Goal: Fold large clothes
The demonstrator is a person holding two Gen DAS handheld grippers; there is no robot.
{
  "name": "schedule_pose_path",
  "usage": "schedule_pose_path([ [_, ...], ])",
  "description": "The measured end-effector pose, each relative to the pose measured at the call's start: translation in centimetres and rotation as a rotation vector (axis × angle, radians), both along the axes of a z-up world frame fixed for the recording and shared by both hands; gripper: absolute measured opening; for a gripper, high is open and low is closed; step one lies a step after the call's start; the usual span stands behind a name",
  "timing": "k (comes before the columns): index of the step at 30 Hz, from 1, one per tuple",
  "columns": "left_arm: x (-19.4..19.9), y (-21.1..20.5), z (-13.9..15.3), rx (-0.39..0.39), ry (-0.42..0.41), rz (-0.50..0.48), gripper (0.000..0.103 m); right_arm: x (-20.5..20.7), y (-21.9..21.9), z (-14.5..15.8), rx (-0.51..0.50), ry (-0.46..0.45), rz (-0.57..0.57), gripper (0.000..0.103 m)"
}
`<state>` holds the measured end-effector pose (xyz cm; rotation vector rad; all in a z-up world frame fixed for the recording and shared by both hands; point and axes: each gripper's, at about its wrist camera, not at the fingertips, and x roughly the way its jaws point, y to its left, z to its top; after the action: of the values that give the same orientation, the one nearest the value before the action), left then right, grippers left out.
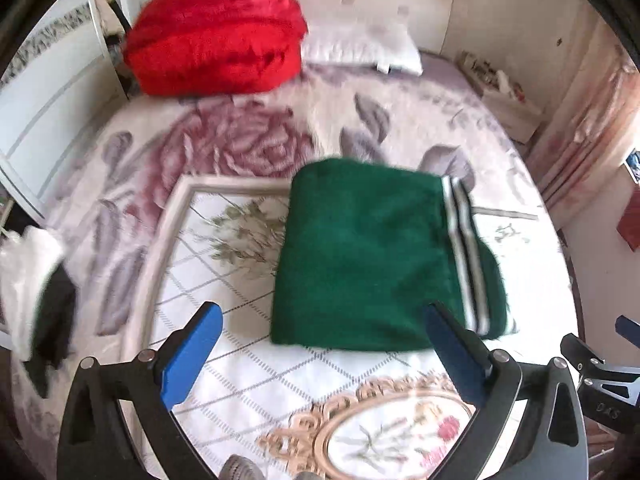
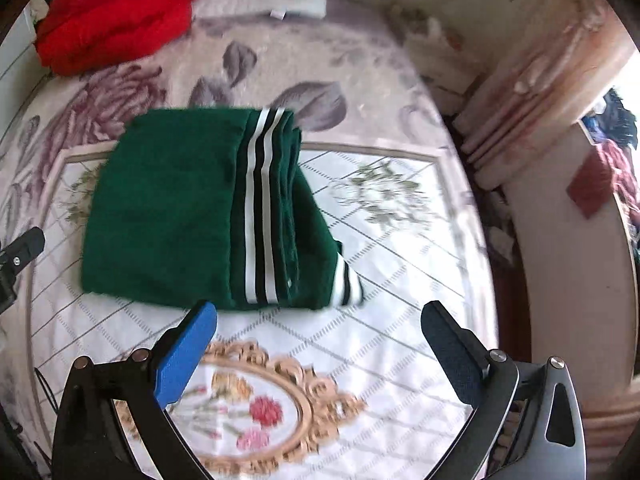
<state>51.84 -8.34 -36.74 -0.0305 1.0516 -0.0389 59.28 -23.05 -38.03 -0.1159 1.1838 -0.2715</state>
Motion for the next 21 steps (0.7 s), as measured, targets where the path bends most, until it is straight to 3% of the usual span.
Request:
schedule_pose_path([
  [4,-4.7,-0.3,6.2,-0.005,-0.045,-0.025,0.103,-5.1,0.9,7.2,0.01,-0.044,-0.018,0.103],
  [8,-10.3,-0.9,13.2,0.04,-0.096,-0.033,0.103,-11.8,1.0,14.6,-0.008,-0.106,-0.02,0.103],
  [13,-16.5,-1.1,20.0,0.064,-0.162,-0.03,0.103,-19.3,1.9,23.1,-0.009,-0.194,-0.034,0.103],
  [21,-25.3,-1.2,27.1,0.027,-0.208,-0.031,0.103,-30.7,3.4,34.7,-0.039,-0.304,-0.027,0.103],
])
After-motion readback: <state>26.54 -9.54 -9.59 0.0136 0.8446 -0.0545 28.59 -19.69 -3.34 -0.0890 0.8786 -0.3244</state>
